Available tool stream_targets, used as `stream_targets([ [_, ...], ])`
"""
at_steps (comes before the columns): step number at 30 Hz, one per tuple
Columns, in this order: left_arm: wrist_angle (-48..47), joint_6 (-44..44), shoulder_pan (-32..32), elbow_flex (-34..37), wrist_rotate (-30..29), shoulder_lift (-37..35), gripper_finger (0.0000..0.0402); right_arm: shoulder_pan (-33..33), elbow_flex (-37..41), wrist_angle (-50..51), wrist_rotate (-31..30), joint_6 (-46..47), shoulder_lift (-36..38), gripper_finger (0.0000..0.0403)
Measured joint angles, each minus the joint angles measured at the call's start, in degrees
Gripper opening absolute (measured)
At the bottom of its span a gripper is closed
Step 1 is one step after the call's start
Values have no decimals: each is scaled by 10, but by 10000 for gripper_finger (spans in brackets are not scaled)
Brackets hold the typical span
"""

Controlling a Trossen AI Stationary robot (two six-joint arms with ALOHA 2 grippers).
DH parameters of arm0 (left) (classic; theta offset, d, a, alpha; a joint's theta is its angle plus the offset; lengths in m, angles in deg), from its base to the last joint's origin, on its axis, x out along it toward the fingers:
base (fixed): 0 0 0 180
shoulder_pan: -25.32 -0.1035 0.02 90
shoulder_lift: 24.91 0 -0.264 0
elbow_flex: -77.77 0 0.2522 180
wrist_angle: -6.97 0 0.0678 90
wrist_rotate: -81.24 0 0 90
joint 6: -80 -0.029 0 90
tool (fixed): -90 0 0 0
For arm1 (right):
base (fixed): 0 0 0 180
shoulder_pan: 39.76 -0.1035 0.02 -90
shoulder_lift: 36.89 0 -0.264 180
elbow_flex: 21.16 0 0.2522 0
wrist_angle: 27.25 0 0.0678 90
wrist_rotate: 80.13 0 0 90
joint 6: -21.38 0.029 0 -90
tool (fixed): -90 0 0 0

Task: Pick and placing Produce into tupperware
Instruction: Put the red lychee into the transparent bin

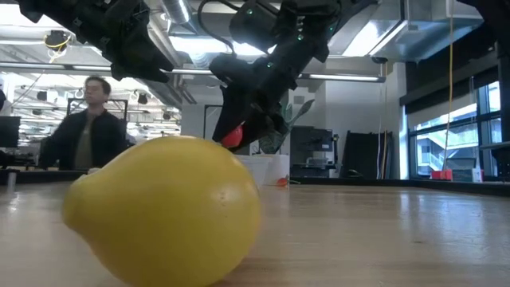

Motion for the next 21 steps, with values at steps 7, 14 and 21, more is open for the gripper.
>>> stream_targets([
  [7, 0, 0, 0, 0, 0, 0, 207, 0, 0, 0, 0, 28, 0, 219],
  [14, 0, 0, 0, 0, 0, 0, 207, 0, 0, 0, 0, 21, 0, 219],
  [21, 0, 2, 0, 0, 2, 0, 207, 0, 0, 0, 0, 12, 0, 219],
])
